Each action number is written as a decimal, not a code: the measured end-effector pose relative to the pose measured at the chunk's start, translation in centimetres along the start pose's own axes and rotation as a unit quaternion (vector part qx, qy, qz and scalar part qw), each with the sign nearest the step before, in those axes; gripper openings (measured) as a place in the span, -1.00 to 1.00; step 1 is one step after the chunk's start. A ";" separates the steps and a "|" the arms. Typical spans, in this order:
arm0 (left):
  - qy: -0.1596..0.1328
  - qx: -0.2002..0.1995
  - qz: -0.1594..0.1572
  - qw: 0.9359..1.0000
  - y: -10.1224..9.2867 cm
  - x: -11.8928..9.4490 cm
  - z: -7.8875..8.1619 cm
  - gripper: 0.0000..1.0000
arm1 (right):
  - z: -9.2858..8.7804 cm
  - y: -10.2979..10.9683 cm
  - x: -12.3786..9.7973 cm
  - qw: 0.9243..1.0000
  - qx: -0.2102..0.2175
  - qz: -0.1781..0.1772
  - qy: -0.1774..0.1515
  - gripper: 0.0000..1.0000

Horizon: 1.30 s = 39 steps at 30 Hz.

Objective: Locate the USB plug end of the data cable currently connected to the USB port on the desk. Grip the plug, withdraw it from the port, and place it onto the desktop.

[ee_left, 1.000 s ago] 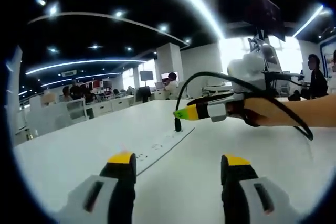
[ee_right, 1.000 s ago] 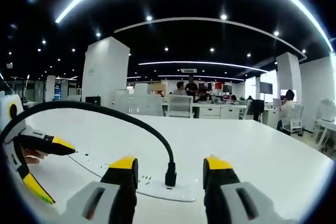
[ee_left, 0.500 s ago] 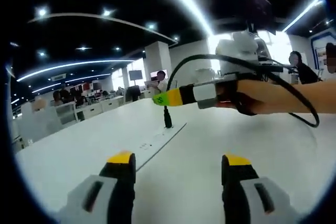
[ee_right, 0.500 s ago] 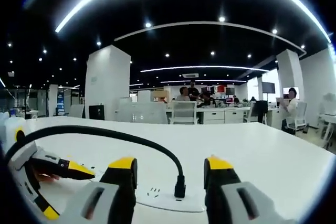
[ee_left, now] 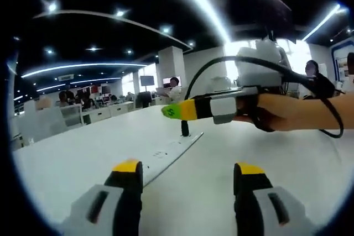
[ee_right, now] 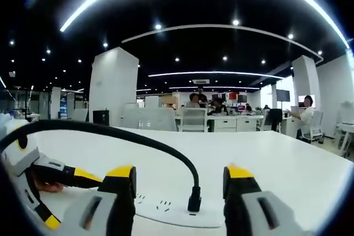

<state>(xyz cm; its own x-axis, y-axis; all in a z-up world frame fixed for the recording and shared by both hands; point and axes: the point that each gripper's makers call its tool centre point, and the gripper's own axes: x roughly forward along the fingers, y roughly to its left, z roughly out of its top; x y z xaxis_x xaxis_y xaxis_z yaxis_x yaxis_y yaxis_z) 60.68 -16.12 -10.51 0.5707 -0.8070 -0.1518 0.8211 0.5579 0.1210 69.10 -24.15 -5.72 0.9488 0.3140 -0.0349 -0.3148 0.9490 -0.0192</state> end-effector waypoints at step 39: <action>-0.019 -0.033 -0.005 0.999 -0.5 0.5 0.0 0.33 | -1.1 -1.3 1.1 0.999 0.028 -0.031 -0.006 -0.30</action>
<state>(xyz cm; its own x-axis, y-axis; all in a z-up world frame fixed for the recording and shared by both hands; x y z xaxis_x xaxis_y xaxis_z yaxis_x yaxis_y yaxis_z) 60.57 -16.84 -10.66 0.5629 -0.8185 -0.1153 0.8263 0.5607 0.0538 70.55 -25.07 -6.87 0.9667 0.2548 -0.0232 -0.2539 0.9666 0.0347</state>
